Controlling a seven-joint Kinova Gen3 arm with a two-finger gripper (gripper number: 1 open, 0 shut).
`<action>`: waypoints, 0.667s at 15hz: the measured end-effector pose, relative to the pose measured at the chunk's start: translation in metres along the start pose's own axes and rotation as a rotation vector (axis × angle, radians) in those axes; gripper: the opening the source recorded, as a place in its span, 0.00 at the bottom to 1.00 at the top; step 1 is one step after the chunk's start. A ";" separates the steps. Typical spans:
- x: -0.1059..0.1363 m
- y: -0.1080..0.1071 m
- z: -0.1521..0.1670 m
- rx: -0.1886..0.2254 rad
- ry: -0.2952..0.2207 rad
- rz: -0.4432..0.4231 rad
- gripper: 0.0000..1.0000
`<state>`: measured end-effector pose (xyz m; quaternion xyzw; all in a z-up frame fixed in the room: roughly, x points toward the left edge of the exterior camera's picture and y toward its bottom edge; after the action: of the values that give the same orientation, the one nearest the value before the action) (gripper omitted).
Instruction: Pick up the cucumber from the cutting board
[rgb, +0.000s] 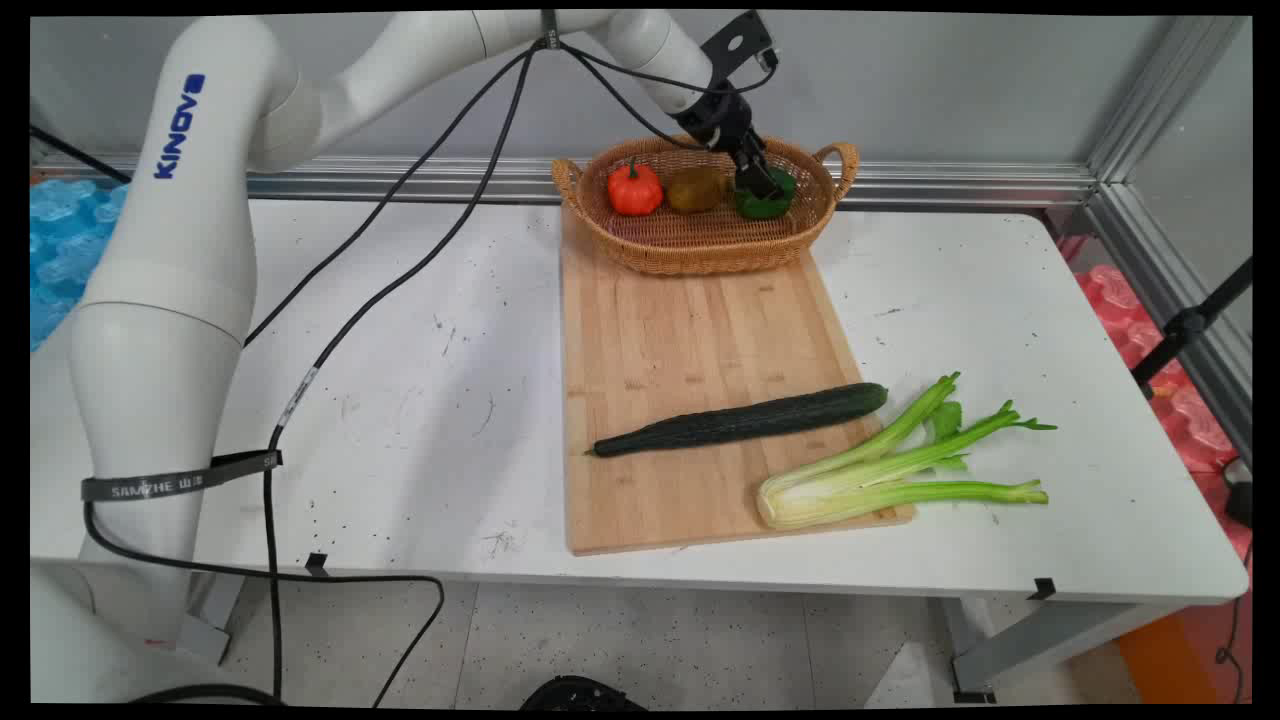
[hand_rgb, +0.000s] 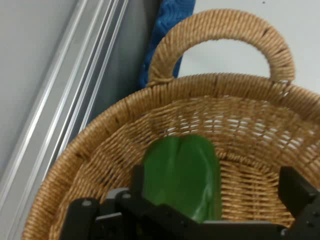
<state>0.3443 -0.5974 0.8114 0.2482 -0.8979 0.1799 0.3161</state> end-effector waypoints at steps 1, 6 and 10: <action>0.002 0.002 -0.002 -0.001 0.002 -0.001 1.00; 0.022 0.018 -0.023 0.004 0.014 -0.013 1.00; 0.039 0.045 -0.050 -0.011 0.009 -0.042 1.00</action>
<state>0.3168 -0.5501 0.8667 0.2645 -0.8919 0.1694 0.3254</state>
